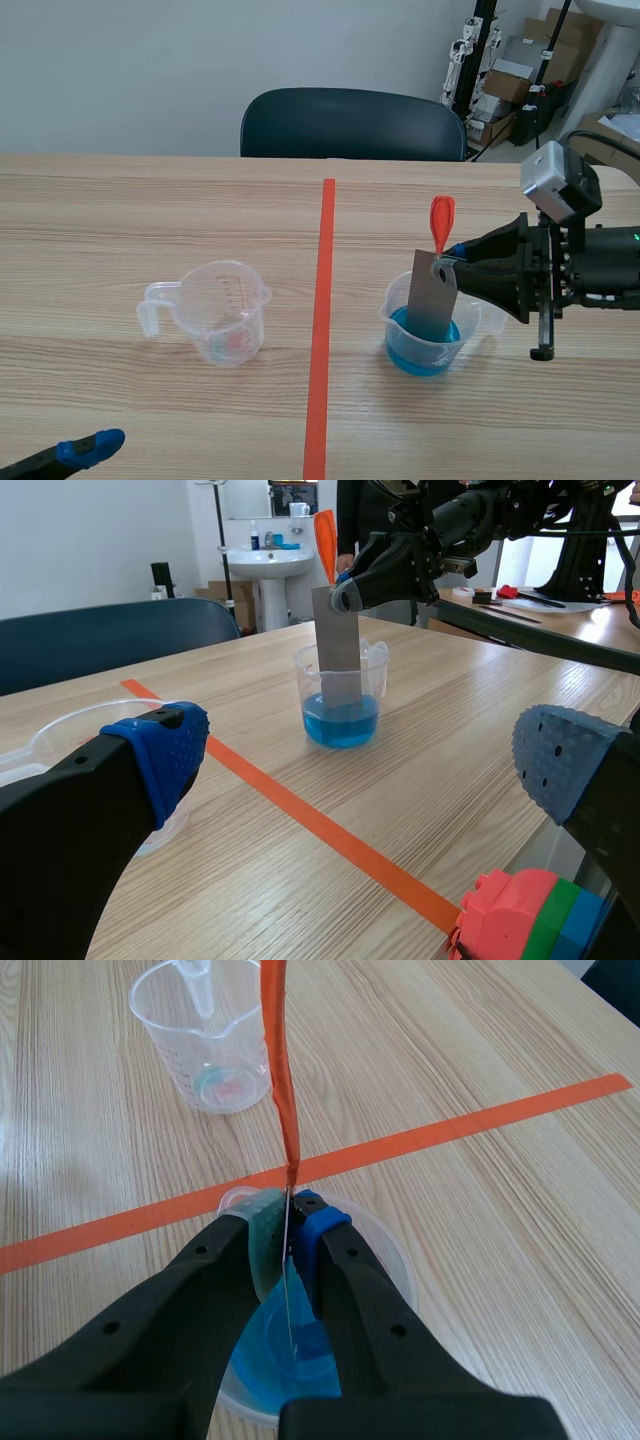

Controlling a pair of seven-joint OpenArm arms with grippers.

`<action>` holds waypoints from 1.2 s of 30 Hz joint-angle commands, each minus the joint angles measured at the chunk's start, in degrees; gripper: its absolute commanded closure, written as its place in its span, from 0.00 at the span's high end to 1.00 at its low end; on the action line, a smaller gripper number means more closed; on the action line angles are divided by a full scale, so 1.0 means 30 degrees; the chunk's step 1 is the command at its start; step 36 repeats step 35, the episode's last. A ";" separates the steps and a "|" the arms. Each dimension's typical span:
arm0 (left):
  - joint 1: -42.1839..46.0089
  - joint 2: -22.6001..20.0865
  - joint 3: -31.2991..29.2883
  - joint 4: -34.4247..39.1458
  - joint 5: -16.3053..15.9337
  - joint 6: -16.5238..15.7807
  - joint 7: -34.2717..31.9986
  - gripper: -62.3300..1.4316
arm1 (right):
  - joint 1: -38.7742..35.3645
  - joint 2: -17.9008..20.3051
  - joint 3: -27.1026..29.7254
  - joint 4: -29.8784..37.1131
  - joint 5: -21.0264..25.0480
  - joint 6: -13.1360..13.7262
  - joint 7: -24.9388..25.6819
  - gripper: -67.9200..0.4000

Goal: Do the redox reaction experiment. lower the plate into the blue solution

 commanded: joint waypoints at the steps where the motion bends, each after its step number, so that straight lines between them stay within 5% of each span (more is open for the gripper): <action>1: -0.0051 0.0087 -0.0036 0.0393 -0.0211 0.0029 -0.0270 1.00 | 0.0175 0.0299 0.0131 0.0211 -0.0051 0.0080 -0.0044 0.02; 36: -0.0051 0.0087 -0.0036 0.0393 -0.0211 0.0029 -0.0262 1.00 | 0.0175 0.0299 0.0131 0.0211 -0.0051 0.0080 -0.0044 0.01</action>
